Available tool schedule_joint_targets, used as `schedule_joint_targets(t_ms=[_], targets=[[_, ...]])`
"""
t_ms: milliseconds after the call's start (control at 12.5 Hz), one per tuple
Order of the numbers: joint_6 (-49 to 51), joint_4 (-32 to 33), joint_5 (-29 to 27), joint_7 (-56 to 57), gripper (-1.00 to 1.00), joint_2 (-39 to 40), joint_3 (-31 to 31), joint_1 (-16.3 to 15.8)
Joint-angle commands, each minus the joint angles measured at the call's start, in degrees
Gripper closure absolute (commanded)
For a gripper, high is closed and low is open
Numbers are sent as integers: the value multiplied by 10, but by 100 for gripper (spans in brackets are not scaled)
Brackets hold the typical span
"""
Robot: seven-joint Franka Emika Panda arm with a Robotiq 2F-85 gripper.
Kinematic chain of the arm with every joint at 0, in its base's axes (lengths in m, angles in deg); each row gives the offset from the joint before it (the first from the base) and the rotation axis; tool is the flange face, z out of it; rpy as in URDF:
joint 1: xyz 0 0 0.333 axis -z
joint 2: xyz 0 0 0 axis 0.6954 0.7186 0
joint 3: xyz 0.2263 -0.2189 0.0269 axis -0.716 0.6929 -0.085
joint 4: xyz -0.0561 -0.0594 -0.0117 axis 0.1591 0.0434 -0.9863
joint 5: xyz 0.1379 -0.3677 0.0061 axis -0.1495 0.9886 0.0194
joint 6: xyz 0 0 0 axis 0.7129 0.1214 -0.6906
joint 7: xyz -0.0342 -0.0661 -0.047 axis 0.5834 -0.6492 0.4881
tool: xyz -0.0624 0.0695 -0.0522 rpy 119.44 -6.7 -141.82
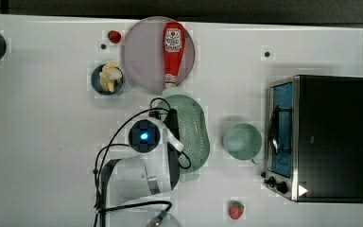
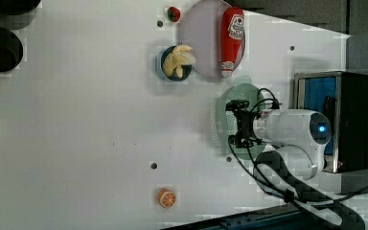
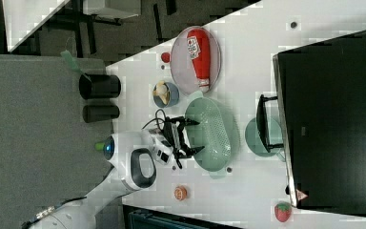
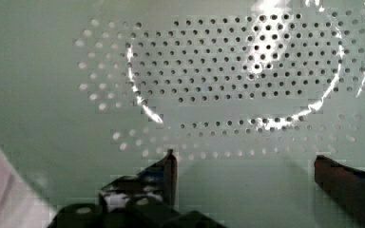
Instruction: Drag strainer right to left.
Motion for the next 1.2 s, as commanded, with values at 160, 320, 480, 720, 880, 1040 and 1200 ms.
schedule_joint_targets(t_ms=[160, 320, 480, 720, 880, 1040, 1200], targets=[[-1, -18, -7, -81, -100, 29, -9, -40], [-1, -35, -7, -124, -100, 43, -9, -64], [3, -55, -7, -145, -100, 57, -9, -88], [28, -84, -8, -160, -100, 73, -9, -118], [40, -99, -9, -174, -100, 74, -10, -133], [57, -112, -9, -174, -100, 78, -10, -145], [71, -127, -11, -177, -100, 85, -10, -155]])
